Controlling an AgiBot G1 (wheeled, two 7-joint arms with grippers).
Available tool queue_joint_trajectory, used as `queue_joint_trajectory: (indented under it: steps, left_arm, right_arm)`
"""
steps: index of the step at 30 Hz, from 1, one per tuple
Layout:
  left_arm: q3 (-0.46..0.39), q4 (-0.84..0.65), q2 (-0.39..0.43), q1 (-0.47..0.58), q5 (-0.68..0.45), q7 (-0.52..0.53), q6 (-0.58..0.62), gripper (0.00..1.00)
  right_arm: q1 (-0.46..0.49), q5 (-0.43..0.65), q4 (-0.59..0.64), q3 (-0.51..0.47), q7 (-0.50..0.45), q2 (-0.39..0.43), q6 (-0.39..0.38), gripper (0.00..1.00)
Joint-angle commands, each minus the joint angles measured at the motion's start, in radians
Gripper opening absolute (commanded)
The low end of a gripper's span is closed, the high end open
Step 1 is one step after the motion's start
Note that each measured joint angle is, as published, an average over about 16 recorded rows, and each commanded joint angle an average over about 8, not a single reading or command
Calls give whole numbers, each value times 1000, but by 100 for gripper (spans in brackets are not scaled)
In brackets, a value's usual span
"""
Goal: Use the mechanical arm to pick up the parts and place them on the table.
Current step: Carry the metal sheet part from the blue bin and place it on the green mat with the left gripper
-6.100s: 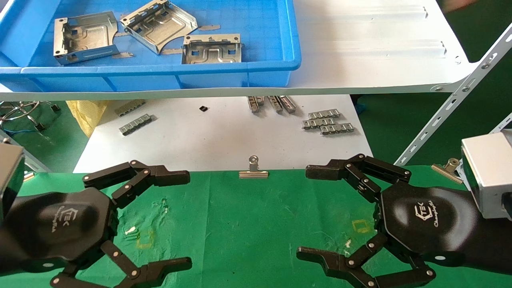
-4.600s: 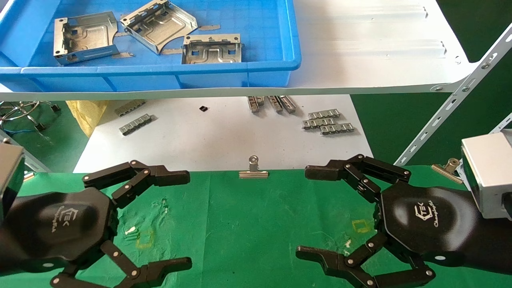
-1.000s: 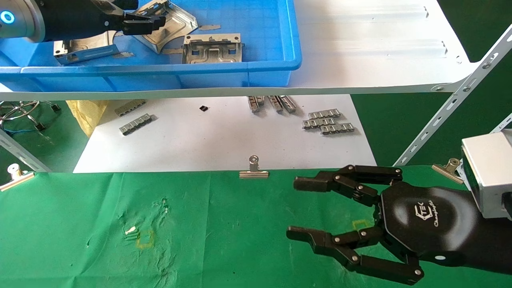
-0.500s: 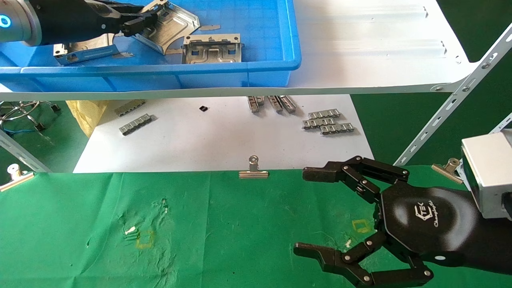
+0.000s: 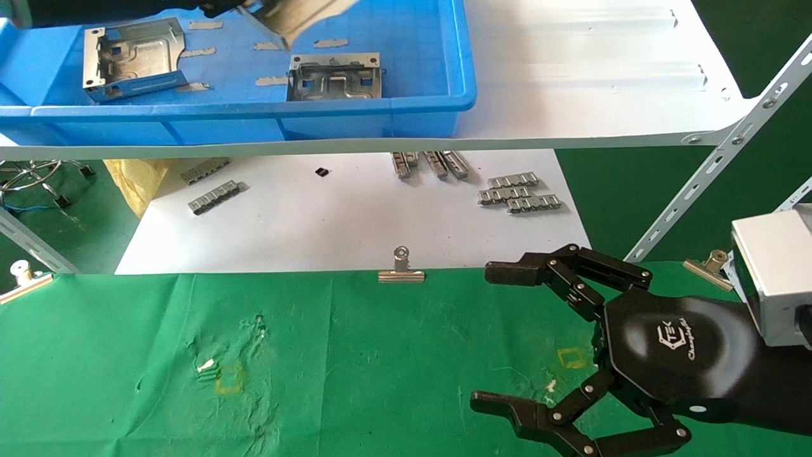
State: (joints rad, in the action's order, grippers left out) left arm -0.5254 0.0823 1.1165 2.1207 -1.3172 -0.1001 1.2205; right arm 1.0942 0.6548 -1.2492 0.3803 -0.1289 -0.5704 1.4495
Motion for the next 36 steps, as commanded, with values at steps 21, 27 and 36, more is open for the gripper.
queue_joint_trajectory:
  steps: [21,27,36]
  left_arm:
    - [-101,484,-191,-251,307,-137,386,0]
    - [-218,526,-268,-329,325,-193,369,0]
    - [-344,370,-278,-359,186,-388,352,0]
  right_arm:
    - [0,0,0,0,0,0,0,100]
    - [0,0,0,0,0,0,0,100]
    - [0,0,0,0,0,0,0,100]
